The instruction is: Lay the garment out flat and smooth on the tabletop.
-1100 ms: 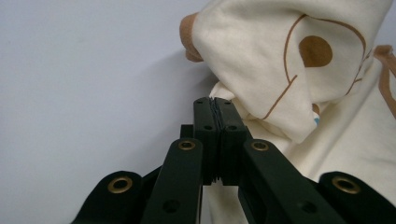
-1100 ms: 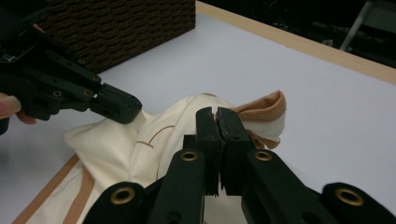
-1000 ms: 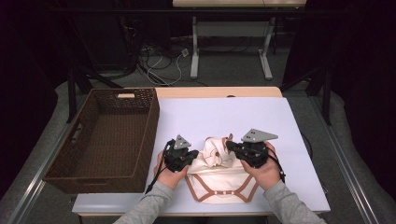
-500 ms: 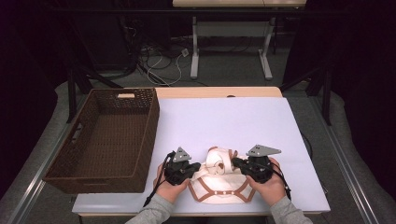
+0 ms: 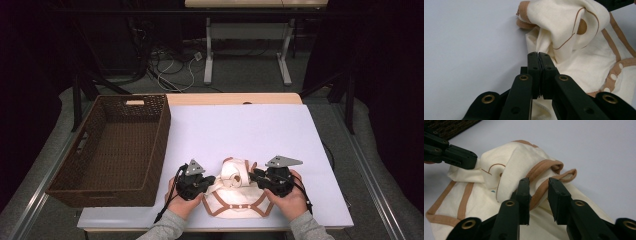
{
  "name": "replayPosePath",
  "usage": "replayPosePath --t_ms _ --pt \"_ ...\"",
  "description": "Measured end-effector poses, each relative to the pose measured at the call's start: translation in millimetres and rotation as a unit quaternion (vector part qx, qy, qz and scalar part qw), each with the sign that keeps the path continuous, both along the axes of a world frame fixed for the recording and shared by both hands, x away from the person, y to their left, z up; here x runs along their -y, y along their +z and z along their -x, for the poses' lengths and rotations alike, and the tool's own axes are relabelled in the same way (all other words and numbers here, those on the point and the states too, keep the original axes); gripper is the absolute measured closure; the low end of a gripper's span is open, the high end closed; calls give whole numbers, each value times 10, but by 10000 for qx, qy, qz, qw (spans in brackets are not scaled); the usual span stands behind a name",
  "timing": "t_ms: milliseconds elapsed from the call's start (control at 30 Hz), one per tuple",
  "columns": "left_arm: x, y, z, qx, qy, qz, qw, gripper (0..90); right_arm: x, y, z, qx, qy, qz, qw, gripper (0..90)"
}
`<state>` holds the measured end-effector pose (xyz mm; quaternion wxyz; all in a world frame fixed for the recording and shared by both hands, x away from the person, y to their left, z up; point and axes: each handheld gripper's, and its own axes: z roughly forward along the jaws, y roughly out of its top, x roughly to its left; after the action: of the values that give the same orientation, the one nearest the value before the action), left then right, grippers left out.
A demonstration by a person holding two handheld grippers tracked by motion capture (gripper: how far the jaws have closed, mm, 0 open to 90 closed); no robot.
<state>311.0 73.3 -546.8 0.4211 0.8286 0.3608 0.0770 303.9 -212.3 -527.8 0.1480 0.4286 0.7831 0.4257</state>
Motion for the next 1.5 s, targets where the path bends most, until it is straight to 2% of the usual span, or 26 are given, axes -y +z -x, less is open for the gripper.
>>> replayPosePath --t_ms 167,267,467,567,667,767,867,967,1033,1133,1200,1267,1367,1400,1500 --pt "1 1 -4 -9 9 -10 10000 881 21 56 20 29 25 -63 10000 654" --pt "4 5 1 -33 120 68 9999 867 32 76 28 29 -3 -167 9999 638" --pt "5 14 -10 -1 141 43 9999 845 36 141 35 130 -70 -391 9991 581" --pt "23 11 -20 -29 107 66 9999 784 1 162 20 161 -36 -485 9987 548" --pt "73 6 -42 -9 73 102 9999 725 -52 171 -11 223 1 -474 9986 518" --pt "132 7 -63 18 -1 28 10000 685 -120 158 -55 206 58 -493 9986 498" --pt "183 1 -89 33 -29 -35 10000 675 -202 121 -115 145 98 -473 9987 483" --pt "219 1 -124 5 -45 -51 10000 681 -270 66 -199 -12 117 -321 9994 473" --pt "239 2 -157 18 -38 -67 10000 703 -306 41 -232 -96 120 -246 9996 504" --pt "250 8 -192 13 -49 -86 9999 755 -350 28 -248 -96 143 -73 9998 643" --pt "262 19 -201 31 -50 -178 9998 797 -356 40 -245 -33 179 40 9998 722" --pt "265 29 -203 27 -62 -159 9999 836 -355 48 -241 39 202 80 9998 788" --pt "251 51 -200 64 -56 -194 9998 860 -326 74 -228 52 246 94 9996 845" --pt "237 59 -203 96 -30 -199 9998 865 -309 78 -229 121 236 114 9996 853" --pt "186 101 -226 132 32 -149 9998 870 -251 115 -220 138 183 77 9997 870"
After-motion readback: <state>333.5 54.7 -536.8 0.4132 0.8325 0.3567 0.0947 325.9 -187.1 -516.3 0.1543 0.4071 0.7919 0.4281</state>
